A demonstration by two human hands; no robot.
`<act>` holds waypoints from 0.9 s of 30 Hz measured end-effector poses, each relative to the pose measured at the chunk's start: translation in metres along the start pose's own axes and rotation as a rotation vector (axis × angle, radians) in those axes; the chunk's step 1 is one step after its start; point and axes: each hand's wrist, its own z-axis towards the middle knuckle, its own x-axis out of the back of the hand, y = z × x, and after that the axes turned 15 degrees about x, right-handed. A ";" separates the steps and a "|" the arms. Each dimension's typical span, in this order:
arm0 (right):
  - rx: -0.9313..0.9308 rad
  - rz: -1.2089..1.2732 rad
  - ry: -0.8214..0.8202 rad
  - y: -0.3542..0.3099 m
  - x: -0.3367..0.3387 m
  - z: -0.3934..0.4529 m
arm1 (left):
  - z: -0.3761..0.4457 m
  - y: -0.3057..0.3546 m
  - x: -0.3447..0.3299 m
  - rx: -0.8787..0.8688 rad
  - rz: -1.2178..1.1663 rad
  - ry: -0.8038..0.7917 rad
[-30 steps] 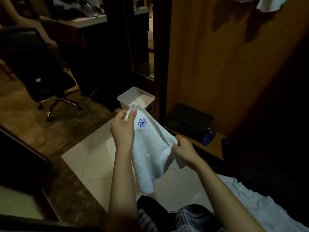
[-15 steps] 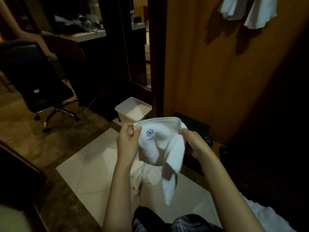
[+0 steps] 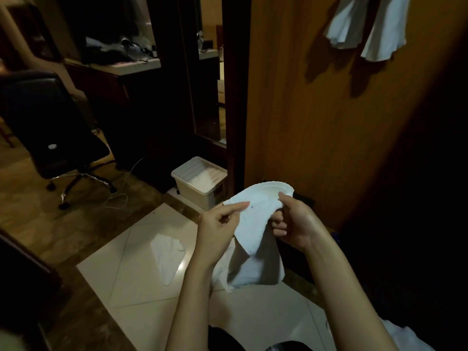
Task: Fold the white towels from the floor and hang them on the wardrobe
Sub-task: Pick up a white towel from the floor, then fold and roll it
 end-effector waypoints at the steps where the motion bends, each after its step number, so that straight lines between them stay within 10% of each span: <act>1: 0.004 0.000 0.000 0.000 0.000 0.000 | 0.000 0.001 0.001 0.003 0.012 -0.029; 16: 0.069 -0.129 0.037 -0.005 0.013 -0.012 | 0.002 -0.002 -0.004 0.060 0.548 -0.073; 27: 0.097 -0.207 0.020 -0.005 0.023 -0.014 | 0.002 -0.006 -0.006 0.095 0.387 -0.109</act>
